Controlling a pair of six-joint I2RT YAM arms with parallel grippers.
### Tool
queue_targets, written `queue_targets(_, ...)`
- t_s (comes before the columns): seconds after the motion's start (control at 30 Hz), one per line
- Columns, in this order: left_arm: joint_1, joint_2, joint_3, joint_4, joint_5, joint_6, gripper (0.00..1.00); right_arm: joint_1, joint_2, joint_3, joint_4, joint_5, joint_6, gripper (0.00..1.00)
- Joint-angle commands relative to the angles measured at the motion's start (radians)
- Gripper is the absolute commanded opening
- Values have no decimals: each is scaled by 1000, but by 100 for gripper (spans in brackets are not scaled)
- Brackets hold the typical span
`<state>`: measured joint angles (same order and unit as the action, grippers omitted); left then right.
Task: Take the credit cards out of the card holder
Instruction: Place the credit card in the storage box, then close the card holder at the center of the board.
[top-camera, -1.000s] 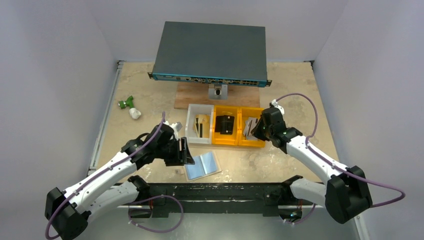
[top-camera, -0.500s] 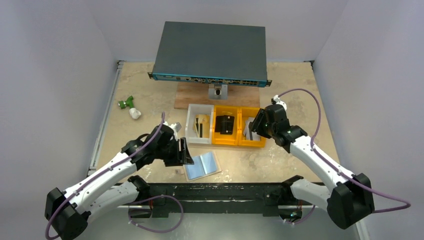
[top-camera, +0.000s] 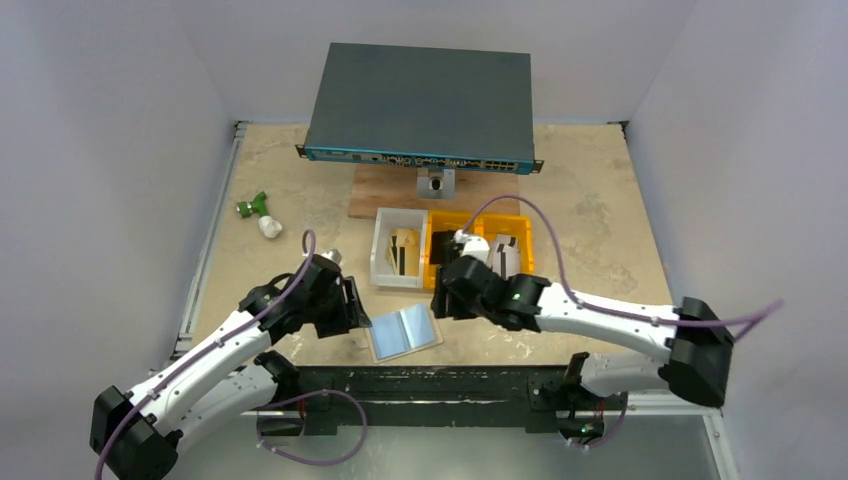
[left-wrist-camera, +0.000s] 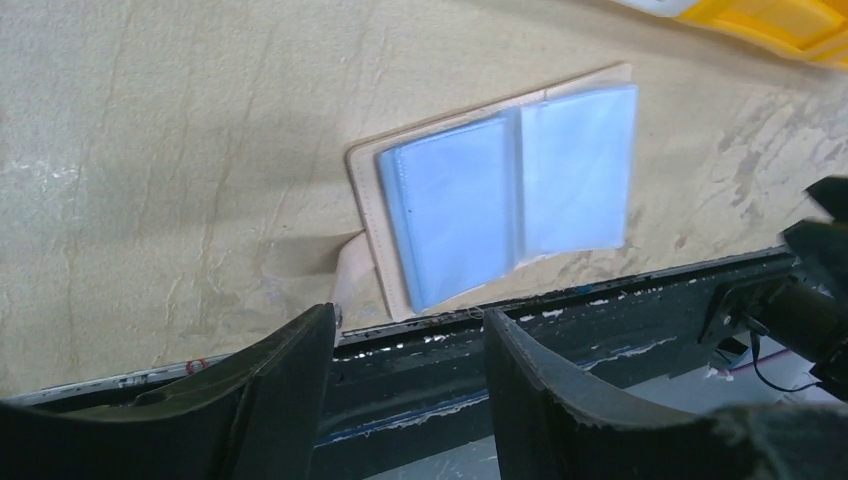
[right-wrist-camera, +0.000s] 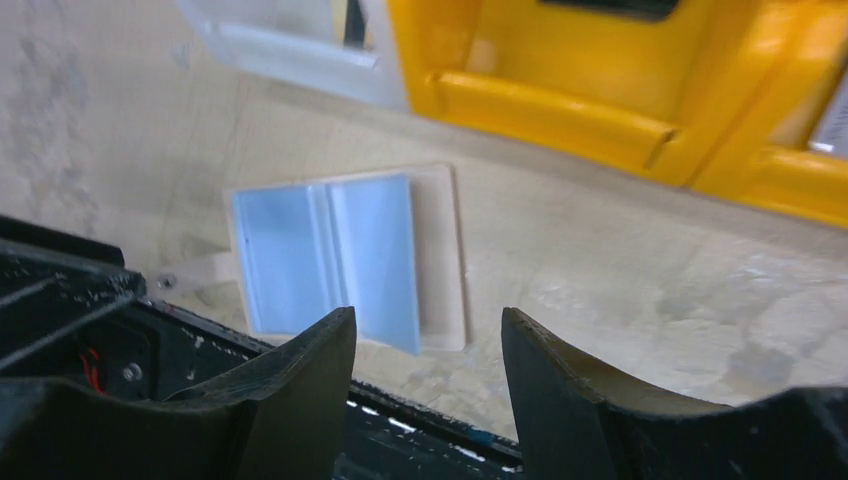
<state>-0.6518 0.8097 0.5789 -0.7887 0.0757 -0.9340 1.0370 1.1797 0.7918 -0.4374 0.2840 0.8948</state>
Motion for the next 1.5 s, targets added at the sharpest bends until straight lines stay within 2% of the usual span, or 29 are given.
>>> queue_targets(0.0, 45, -1, -24, 4, 13, -16, 54, 152, 165, 130, 14, 104, 77, 57)
queue_targets(0.2, 130, 17, -88, 38, 72, -2, 45, 280, 398, 295, -6, 139, 79, 61)
queue_targets(0.53, 142, 59, -170, 145, 110, -36, 36, 369, 624, 470, -71, 183, 58, 66)
queue_targets(0.67, 141, 85, -179, 161, 105, -37, 29, 378, 689, 519, -106, 214, 46, 69)
queue_targets(0.97, 148, 141, -182, 199, 107, -38, 2, 380, 773, 553, -124, 228, 28, 70)
queue_targets(1.1, 151, 158, -181, 210, 114, -33, 0, 383, 803, 567, -137, 228, 24, 70)
queue_targets(1.27, 157, 168, -176, 216, 120, -25, 0, 383, 797, 545, -125, 209, 45, 58)
queue_targets(1.33, 158, 172, -172, 214, 119, -20, 0, 383, 778, 526, -97, 178, 51, 48)
queue_targets(1.4, 160, 176, -169, 214, 119, -15, 0, 383, 757, 507, -75, 165, 52, 46)
queue_targets(1.47, 161, 179, -168, 215, 121, -12, 0, 382, 745, 502, -70, 161, 56, 37)
